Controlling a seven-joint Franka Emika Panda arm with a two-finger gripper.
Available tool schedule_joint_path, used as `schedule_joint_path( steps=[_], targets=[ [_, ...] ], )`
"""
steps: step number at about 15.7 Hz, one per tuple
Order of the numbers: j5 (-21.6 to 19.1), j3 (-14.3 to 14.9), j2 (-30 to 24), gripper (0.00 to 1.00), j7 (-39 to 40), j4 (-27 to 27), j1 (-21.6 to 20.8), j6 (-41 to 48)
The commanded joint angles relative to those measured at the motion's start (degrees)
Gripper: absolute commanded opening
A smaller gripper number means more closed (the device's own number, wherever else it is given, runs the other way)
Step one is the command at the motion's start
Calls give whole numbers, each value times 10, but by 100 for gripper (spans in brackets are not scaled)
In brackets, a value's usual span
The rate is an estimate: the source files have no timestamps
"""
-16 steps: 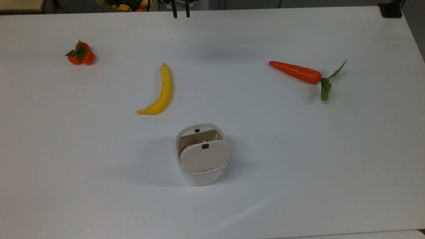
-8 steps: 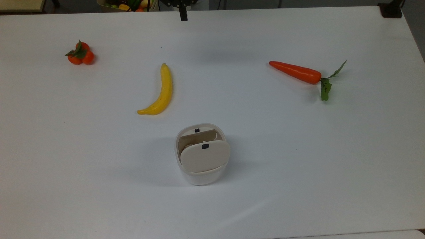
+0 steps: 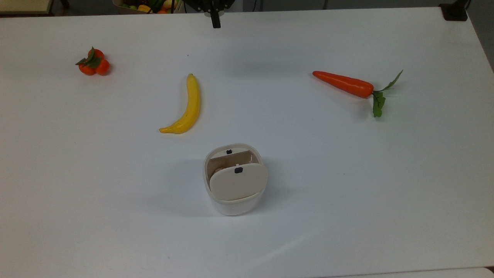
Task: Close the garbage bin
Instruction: 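Move the gripper over the white bin's raised lid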
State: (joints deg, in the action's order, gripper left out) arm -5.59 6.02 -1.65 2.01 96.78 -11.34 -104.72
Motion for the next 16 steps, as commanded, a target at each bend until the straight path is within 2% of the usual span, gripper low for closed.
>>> schedule_joint_path(
  steps=[1,12,16],
  targets=[
    [-19,0,8,0,15,4,4,-40],
    [-21,-5,49,0,2,-2,3,-252],
    [-18,-6,84,0,-20,-44,2,-285]
  ],
)
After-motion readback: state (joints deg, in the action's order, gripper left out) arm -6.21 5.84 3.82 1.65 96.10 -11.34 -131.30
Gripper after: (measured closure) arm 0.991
